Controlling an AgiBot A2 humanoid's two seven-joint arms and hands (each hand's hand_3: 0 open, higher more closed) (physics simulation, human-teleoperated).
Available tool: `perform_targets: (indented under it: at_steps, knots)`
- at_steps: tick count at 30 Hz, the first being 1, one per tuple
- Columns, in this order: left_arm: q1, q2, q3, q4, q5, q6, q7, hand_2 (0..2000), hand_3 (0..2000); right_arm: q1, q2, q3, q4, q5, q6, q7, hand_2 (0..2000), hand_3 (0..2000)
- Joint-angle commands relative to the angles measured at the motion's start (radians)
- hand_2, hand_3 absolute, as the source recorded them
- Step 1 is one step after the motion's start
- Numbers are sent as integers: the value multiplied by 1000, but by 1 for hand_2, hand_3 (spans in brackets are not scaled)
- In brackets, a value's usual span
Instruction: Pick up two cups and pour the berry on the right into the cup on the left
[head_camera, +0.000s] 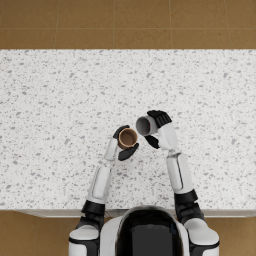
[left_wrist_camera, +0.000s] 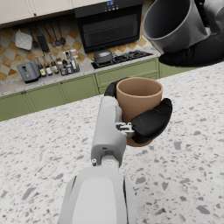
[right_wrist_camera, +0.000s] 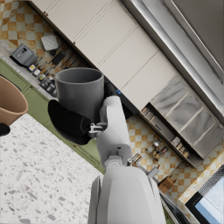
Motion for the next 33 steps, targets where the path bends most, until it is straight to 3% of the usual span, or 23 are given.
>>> perform_targets:
  at_steps: [1, 19, 20, 21, 33]
  knots:
    - [18, 7, 1, -6, 0, 0, 0, 2000, 1280, 27, -11, 9, 26, 32, 1, 0, 2000, 1280]
    - [18, 24, 5, 17, 0, -5, 1, 2000, 1280, 19, -23, 71, 110, 612, 4, 2, 2000, 1280]
    - [17, 24, 4, 17, 0, -4, 1, 2000, 1280, 184, 276, 390, 115, 644, 4, 2, 2000, 1280]
    - [20, 26, 3, 25, 0, -4, 1, 2000, 1280, 49, 50, 142, 115, 675, 12, 2, 2000, 1280]
    - [4, 30, 3, 40, 0, -3, 1, 2000, 1280, 55, 34, 148, 121, 1061, 17, 2, 2000, 1280]
